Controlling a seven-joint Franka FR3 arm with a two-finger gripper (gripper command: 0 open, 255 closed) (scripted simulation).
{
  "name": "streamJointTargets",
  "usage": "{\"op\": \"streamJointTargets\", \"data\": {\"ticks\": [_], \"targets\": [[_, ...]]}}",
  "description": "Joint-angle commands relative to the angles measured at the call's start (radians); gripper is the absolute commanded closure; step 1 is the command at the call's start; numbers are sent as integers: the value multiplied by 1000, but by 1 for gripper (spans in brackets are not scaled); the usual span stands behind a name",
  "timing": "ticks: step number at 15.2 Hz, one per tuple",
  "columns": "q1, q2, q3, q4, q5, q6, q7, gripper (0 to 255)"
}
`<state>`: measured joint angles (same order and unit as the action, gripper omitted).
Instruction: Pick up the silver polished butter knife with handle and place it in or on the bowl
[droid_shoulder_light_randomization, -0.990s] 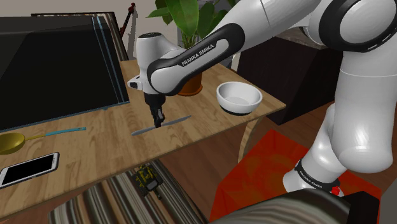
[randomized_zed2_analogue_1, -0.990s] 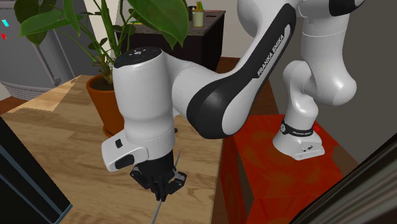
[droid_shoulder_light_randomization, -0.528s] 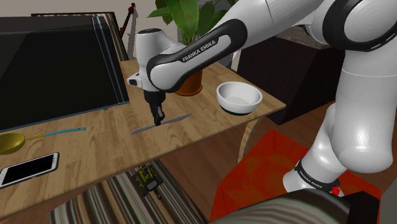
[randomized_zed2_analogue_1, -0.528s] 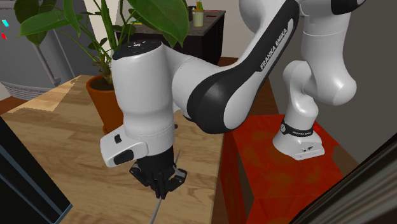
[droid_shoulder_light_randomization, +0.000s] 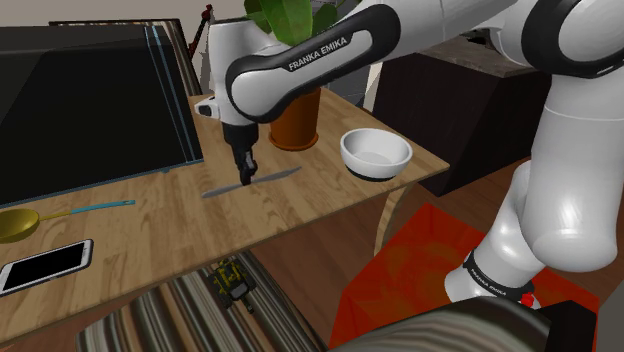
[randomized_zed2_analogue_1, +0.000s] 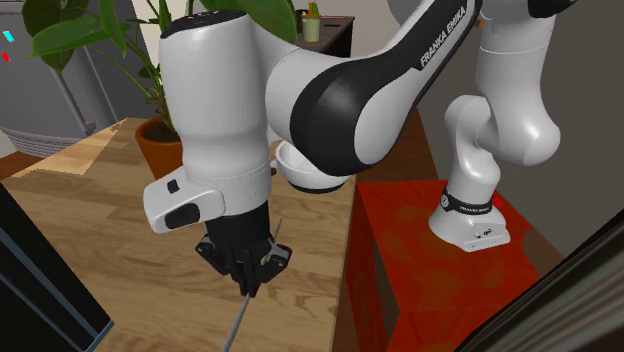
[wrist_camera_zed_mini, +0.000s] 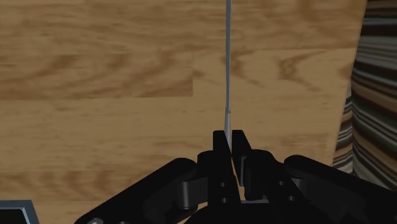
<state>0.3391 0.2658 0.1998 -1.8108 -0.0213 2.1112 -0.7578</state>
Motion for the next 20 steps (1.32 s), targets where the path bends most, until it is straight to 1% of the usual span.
{"op": "streamJointTargets", "data": {"ticks": [1, 11, 20], "targets": [[0, -7, 1, 16, 2, -23, 1, 255], [-1, -42, 3, 106, 9, -147, -2, 255], [0, -55, 5, 209, 12, -263, -1, 255]]}}
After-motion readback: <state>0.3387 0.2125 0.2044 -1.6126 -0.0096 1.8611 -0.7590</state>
